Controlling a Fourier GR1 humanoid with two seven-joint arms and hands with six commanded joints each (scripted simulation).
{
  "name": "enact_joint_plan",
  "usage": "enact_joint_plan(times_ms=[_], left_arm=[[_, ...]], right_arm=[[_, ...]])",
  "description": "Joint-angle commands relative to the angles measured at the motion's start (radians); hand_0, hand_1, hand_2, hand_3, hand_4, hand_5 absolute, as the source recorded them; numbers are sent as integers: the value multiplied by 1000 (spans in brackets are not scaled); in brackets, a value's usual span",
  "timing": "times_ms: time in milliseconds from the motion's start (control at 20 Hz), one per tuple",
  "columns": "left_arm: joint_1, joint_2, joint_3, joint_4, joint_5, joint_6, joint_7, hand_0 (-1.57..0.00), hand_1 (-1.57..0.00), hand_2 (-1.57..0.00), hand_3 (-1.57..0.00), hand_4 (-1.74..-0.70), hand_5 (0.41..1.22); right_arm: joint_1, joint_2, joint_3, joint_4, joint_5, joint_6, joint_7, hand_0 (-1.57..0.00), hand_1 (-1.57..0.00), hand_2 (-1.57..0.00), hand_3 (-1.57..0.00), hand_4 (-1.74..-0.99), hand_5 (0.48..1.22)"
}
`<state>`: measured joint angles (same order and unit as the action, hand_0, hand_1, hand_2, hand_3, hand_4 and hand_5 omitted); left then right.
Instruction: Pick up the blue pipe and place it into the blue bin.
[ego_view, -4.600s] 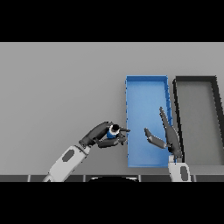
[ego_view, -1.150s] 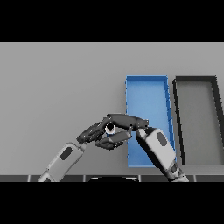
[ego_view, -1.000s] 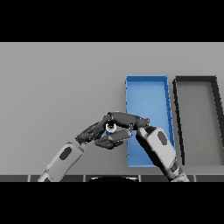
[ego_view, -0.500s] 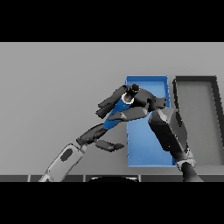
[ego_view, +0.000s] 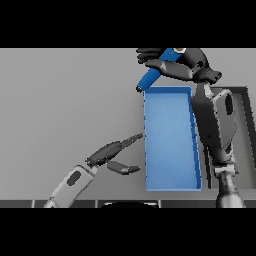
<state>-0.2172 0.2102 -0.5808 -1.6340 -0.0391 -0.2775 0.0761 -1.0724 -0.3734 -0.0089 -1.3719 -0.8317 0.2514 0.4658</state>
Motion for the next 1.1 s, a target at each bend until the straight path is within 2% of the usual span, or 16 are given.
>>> enact_joint_plan(times_ms=[0, 50, 200, 300, 500, 550, 650, 850, 900, 950, 1050], left_arm=[[-3, 0, 7, 5, 2, 5, 4, 1, 1, 1, 1, -911, 487], [-3, 8, 14, 9, 6, -1, 7, 1, 1, 1, 1, -910, 487], [-10, -2, 12, 13, 6, 0, 12, 1, 1, 1, 1, -898, 489], [-4, -4, 5, 6, 6, -1, 23, 1, 1, 1, 1, -894, 483], [6, -3, 7, 19, 1, 2, 7, 1, 1, 1, 1, -887, 470], [11, 5, 10, 21, -1, 2, -9, 1, 1, 1, 1, -887, 466], [0, 3, 13, 30, 0, -1, -6, 1, 1, 1, 1, -881, 463], [-7, -5, 16, 17, 11, 0, 8, 1, 1, 1, 1, -884, 460], [1, 0, 11, 14, 10, -4, 5, 1, 1, 1, 1, -885, 457], [-3, 0, 14, 18, 9, -2, 16, 1, 1, 1, 1, -886, 455], [3, -1, 10, 22, 4, 0, 16, 1, 1, 1, 1, -885, 454]], right_arm=[[7, -7, -5, 39, 28, 0, -4, -1571, -1571, -1571, -1571, -1737, 1135], [26, -11, -11, 86, 51, -8, 4, -1571, -1571, -1571, -1571, -1738, 1129], [116, -13, -13, 141, 101, -11, 17, -1571, -1571, -1571, -1571, -1740, 1117], [187, -6, -1, 143, 129, -14, 30, -1571, -1571, -1571, -1571, -1740, 1122], [322, 8, 25, 113, 168, -75, 116, -1571, -1571, -1571, -1571, -1741, 1120], [351, 5, 32, 117, 174, -85, 144, -1571, -1571, -1571, -1571, -1741, 1120], [397, -33, 103, 131, 154, -106, 144, -1571, -1571, -1571, -1571, -1741, 1122], [461, -82, 253, 168, 115, -124, 144, -1571, -1571, -1571, -1571, -1591, 1114], [464, -111, 309, 198, 93, -141, 144, -1571, -1571, -1571, -1330, -1599, 1110], [448, -137, 382, 237, 46, -174, 144, -1563, -1459, -1393, -1122, -1547, 1133], [415, -193, 520, 289, -88, -223, 144, -1045, -933, -891, -718, -1455, 1164]])
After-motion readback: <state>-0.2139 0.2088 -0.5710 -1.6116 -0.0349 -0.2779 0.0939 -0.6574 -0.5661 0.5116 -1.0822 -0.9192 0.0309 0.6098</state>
